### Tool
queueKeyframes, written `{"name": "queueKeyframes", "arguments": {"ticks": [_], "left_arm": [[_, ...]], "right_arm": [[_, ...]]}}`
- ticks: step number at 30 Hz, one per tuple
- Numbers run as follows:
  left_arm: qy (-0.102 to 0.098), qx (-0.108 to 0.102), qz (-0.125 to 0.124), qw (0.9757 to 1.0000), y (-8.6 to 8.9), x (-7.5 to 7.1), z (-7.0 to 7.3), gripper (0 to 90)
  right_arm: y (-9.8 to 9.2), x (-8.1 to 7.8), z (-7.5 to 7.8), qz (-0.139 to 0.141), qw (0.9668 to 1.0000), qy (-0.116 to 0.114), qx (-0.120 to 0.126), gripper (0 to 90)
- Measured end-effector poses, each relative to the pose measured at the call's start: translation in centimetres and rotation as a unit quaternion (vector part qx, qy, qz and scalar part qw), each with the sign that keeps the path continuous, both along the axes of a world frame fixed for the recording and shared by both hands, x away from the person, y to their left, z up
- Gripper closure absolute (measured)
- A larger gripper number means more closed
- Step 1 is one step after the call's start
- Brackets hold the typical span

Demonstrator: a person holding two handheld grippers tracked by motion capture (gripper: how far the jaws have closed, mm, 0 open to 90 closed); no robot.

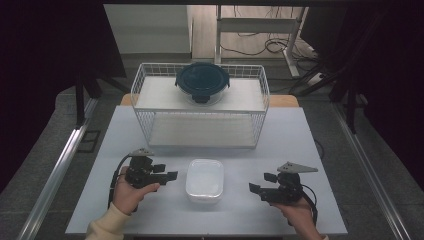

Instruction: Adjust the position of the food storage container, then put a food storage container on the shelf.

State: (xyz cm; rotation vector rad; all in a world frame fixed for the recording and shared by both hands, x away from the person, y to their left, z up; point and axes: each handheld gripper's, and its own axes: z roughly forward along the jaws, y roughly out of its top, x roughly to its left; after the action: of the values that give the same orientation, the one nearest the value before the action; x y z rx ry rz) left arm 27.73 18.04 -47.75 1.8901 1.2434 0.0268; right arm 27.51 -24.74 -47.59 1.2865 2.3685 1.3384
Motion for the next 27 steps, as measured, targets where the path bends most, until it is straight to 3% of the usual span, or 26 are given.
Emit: {"name": "queueKeyframes", "arguments": {"ticks": [11,19,23,25,27], "left_arm": [[0.022,-0.046,0.001,0.9987,-0.2,0.3,-0.2,31.1],[0.041,-0.066,-0.002,0.997,-0.9,0.8,-0.5,30.6],[0.053,-0.075,-0.007,0.9957,-1.2,1.2,-0.9,30.4],[0.057,-0.085,-0.006,0.9947,-1.1,1.4,-1.0,30.5],[0.064,-0.098,-0.005,0.9932,-1.0,1.7,-1.2,31.1]], "right_arm": [[1.3,-0.3,0.1,0.014,0.9998,0.012,0.004,22.8],[2.6,-0.2,0.8,0.021,0.9993,0.017,0.027,22.5],[3.4,0.2,1.0,0.018,0.9991,0.026,0.027,23.7],[3.9,0.7,1.1,0.014,0.9983,0.043,0.036,25.4],[4.5,1.3,1.1,0.01,0.9954,0.074,0.06,26.9]]}}
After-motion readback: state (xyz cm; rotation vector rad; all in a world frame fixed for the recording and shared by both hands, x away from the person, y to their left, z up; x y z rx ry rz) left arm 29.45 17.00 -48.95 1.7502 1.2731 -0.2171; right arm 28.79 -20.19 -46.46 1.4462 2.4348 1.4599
